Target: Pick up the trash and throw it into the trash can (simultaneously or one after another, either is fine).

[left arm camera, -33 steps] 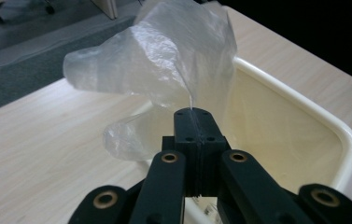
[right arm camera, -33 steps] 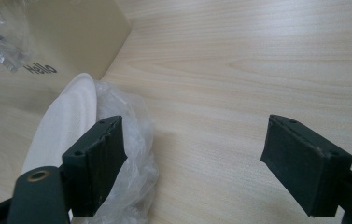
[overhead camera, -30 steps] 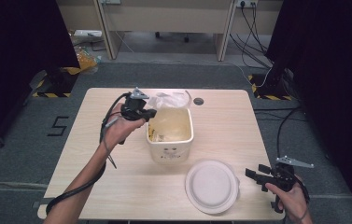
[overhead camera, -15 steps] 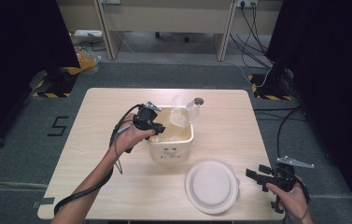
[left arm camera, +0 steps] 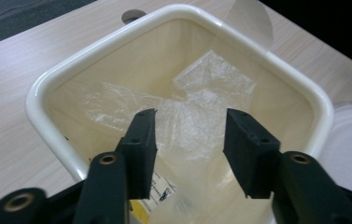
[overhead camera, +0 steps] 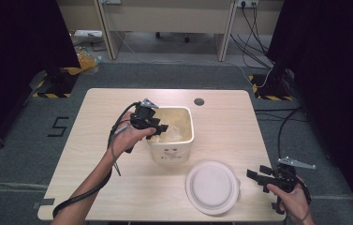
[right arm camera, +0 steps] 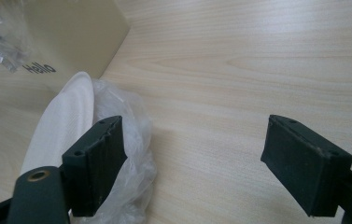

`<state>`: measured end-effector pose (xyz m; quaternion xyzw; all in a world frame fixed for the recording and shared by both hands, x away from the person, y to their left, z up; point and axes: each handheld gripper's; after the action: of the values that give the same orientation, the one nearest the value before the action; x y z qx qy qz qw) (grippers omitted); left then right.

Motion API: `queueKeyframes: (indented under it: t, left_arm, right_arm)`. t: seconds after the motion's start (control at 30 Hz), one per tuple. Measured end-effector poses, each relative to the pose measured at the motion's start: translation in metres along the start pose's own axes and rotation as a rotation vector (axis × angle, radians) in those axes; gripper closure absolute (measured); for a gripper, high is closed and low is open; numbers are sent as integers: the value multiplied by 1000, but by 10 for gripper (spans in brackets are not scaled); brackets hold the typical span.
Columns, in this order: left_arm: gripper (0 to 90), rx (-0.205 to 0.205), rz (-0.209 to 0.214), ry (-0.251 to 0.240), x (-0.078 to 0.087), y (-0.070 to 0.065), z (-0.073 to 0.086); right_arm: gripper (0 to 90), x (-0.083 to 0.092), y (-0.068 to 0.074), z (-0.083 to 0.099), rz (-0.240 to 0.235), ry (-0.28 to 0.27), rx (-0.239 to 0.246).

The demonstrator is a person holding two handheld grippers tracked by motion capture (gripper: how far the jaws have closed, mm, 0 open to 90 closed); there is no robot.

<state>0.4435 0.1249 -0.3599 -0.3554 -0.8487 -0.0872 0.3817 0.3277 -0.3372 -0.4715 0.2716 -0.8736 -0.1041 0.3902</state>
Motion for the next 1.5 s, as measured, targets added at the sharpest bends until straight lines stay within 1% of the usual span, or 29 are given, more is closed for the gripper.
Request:
queueKeyframes:
  t: [0.07,0.17,0.33,0.43,0.57,0.6,0.67,0.7,0.77,0.8,0.87,0.93,1.03,1.13,1.2,1.27,1.33,1.4,1.43,1.5]
  left_arm:
    - [441,12,10,-24,5,-3,3]
    - [393,8,21,-43,13,-10,7]
    - [372,-33,41,-34,24,-26,15]
    - [360,-53,53,-47,30,-37,21]
    - [325,-64,74,-66,32,-49,34]
    - [316,-68,79,-72,31,-53,39]
    - [293,-64,88,-88,29,-58,46]
    - [279,-58,83,-93,27,-63,51]
    - [220,-66,73,-85,22,-69,59]
    - [229,-73,73,-88,19,-72,63]
    - [238,-74,82,-95,14,-77,70]
    - [239,-59,92,-114,9,-82,78]
    - [239,-48,95,-120,-2,-87,91]
    - [239,-41,87,-103,-18,-91,105]
    - [238,-31,81,-99,-30,-94,115]
    - [238,-43,68,-78,-43,-98,124]
    - [238,-40,62,-80,-53,-102,131]
    - [237,-27,74,-88,-60,-104,137]
    - [236,-22,73,-86,-63,-106,140]
    - [232,-46,69,-64,-68,-109,143]
  right_arm:
    - [208,1,1,0,-1,-5,6]
    - [208,2,3,-1,-3,-8,15]
    - [208,1,7,-2,-5,0,26]
    - [208,1,10,-2,-6,-1,31]
    - [208,3,14,-4,-11,-6,41]
    - [208,3,15,-4,-10,-7,44]
    - [208,4,18,-5,-15,-9,53]
    - [208,4,20,-5,-17,-11,54]
    - [208,4,22,-6,-20,-10,59]
    - [208,4,23,-6,-19,-10,65]
    - [208,4,25,-6,-24,-6,68]
    - [208,4,28,-5,-28,-3,72]
    - [206,5,30,-6,-35,-5,88]
    - [205,6,34,-6,-40,-8,98]
    - [205,5,37,-6,-46,-8,106]
    - [205,4,41,-6,-53,-2,113]
    - [205,2,44,-6,-60,3,125]
    - [205,0,48,-6,-69,9,137]
    - [205,-1,49,-6,-71,15,142]
    - [206,-2,52,-5,-77,16,151]
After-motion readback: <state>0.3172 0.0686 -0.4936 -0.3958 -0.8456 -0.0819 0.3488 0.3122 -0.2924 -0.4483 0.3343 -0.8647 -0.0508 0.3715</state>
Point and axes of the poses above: each handheld gripper's, and its own axes: x roughly backward along the jaws, z roughly out of its underside, y roughly to its left, and after that the axes turned 4 degrees about y, right-handed
